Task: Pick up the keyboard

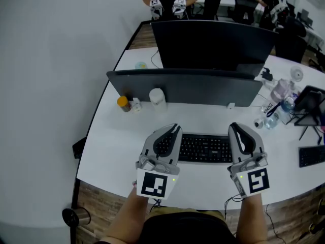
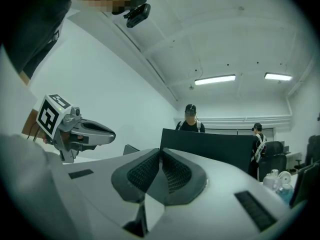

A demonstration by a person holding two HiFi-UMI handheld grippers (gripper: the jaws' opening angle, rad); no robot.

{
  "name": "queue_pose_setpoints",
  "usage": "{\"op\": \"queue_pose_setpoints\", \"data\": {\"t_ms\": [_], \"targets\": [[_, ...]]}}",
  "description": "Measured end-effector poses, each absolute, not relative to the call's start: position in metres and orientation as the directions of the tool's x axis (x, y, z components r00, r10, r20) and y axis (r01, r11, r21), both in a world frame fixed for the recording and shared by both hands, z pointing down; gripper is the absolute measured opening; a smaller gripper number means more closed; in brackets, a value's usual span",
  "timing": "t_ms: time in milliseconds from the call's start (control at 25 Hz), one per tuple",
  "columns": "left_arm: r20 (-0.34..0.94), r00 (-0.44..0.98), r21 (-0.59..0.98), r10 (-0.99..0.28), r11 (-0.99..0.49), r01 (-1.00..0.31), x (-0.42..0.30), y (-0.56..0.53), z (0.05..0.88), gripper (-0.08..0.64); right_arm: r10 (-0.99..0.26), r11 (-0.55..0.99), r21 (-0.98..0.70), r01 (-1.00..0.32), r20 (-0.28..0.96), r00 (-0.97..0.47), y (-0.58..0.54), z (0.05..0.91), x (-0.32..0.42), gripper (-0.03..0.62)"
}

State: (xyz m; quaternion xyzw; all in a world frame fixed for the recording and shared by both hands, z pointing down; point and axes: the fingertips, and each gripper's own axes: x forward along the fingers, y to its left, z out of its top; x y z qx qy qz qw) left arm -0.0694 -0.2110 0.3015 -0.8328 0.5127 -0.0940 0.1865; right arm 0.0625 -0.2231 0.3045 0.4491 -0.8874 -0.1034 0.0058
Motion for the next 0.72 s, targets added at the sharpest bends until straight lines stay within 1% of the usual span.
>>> {"op": "queue_pose_setpoints", "data": {"t_ms": [80,120,160,240,320,400,520,600,720], "targets": [[-0.036,0.456,-0.387,-0.889,-0.408,-0.827,-0.073,-0.212,0.306,0.033,-0.795,0.580,0.191,-0.792,-0.080,-0.602,-0.226,0.305,0.063,0.035],[-0.036,0.457,-0.377,-0.889,-0.412,-0.830,-0.075,-0.212,0.308,0.070,-0.798,0.578,0.190,-0.794,-0.070,-0.598,-0.227,0.307,0.064,0.036],[-0.032,0.456,-0.365,-0.889,-0.415,-0.834,-0.077,-0.212,0.310,0.097,-0.806,0.572,0.188,-0.798,-0.048,-0.589,-0.229,0.311,0.065,0.038],[-0.022,0.451,-0.353,-0.892,-0.415,-0.839,-0.082,-0.212,0.315,0.128,-0.821,0.562,0.184,-0.806,0.006,-0.571,-0.231,0.323,0.070,0.046],[-0.015,0.449,-0.360,-0.893,-0.414,-0.836,-0.085,-0.212,0.320,0.148,-0.823,0.560,0.188,-0.807,0.018,-0.567,-0.234,0.329,0.073,0.079],[-0.002,0.457,-0.355,-0.889,-0.427,-0.832,-0.087,-0.212,0.326,0.156,-0.821,0.557,0.196,-0.807,-0.015,-0.571,-0.237,0.329,0.072,0.129],[0.026,0.468,-0.336,-0.883,-0.449,-0.828,-0.090,-0.214,0.336,0.188,-0.815,0.565,0.191,-0.803,-0.021,-0.578,-0.241,0.336,0.069,0.155],[0.042,0.466,-0.327,-0.884,-0.453,-0.830,-0.094,-0.216,0.342,0.205,-0.809,0.580,0.177,-0.795,0.009,-0.588,-0.243,0.343,0.066,0.170],[0.071,0.465,-0.329,-0.882,-0.461,-0.824,-0.099,-0.219,0.352,0.243,-0.799,0.601,0.152,-0.785,0.097,-0.593,-0.243,0.358,0.066,0.184]]}}
